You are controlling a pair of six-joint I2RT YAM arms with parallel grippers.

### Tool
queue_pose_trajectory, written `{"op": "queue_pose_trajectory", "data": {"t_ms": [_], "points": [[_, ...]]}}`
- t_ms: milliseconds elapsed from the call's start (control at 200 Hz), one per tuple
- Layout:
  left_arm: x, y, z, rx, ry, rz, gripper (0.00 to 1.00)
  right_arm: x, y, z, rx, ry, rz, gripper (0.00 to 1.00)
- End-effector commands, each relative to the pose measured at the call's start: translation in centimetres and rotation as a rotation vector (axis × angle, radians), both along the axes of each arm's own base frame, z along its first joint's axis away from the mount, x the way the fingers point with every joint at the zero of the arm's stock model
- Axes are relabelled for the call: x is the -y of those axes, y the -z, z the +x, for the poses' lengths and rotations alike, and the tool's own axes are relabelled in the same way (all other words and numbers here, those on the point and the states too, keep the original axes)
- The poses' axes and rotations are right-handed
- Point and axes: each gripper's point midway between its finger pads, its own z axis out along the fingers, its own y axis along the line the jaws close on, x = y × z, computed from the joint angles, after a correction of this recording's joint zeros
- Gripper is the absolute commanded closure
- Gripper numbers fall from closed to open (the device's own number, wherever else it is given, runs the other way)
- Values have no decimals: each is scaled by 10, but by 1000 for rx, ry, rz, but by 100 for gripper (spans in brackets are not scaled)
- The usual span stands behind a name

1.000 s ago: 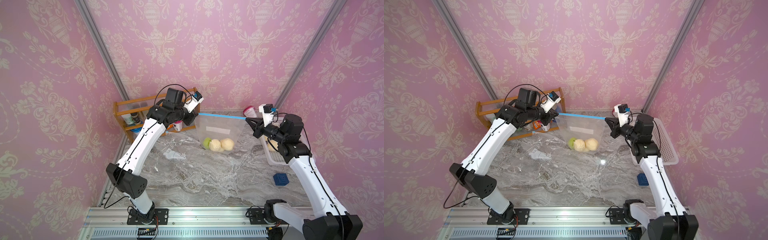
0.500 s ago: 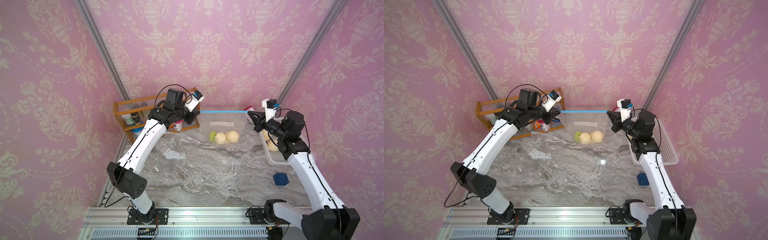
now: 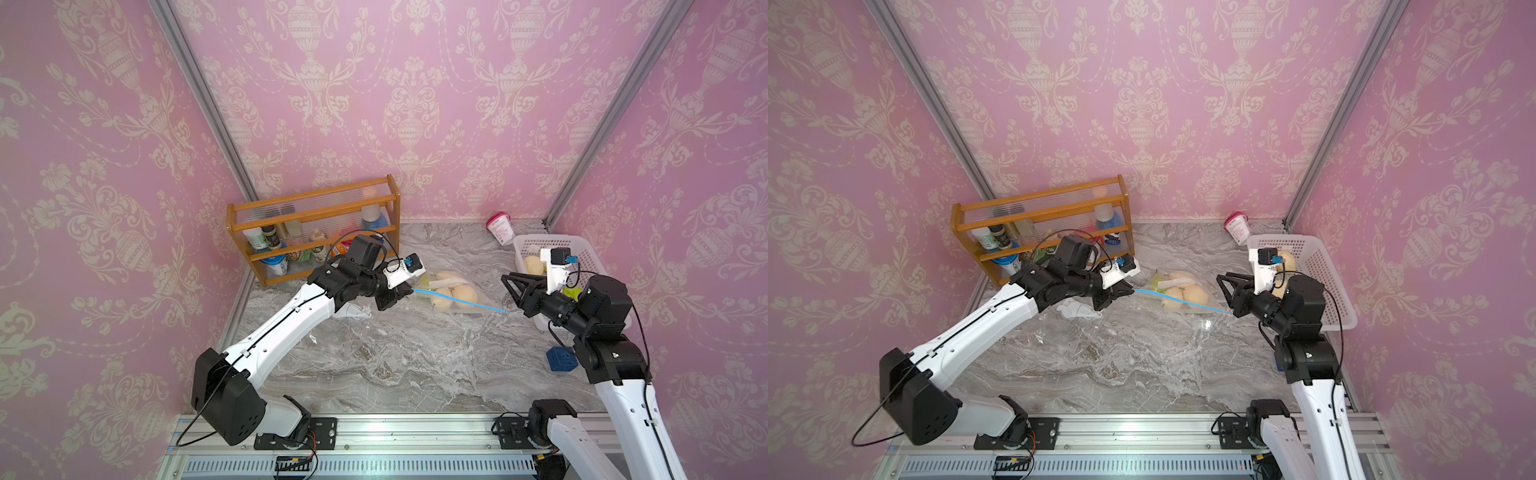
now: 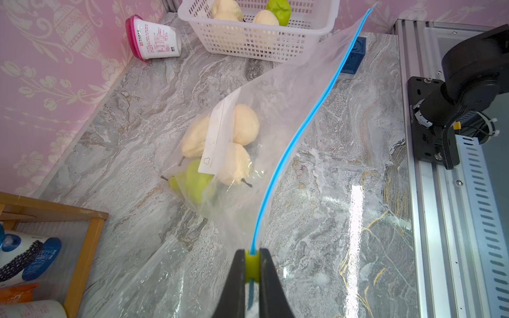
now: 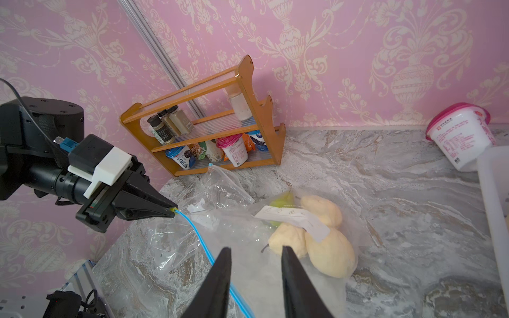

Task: Open the zip-top bag and take out the pear
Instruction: Place the zipper food storage bag at the center of the board.

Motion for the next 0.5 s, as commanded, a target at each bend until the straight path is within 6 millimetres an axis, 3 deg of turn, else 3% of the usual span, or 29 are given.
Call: {"op": "queue_pose_trajectory", "data": {"t_ms": [0, 120, 225, 495], "points": [[10, 18, -11, -9, 92, 35, 100, 2, 40, -19, -328, 81, 135, 70], [13, 34, -17, 19, 117, 71, 100, -11, 62, -37, -475, 3, 117, 75], [13, 43, -12, 87, 93, 91, 100, -20, 73, -46, -481, -78, 29, 74], [-2, 31, 38, 649, 14, 202, 100, -38, 93, -30, -361, -188, -149, 70]]}}
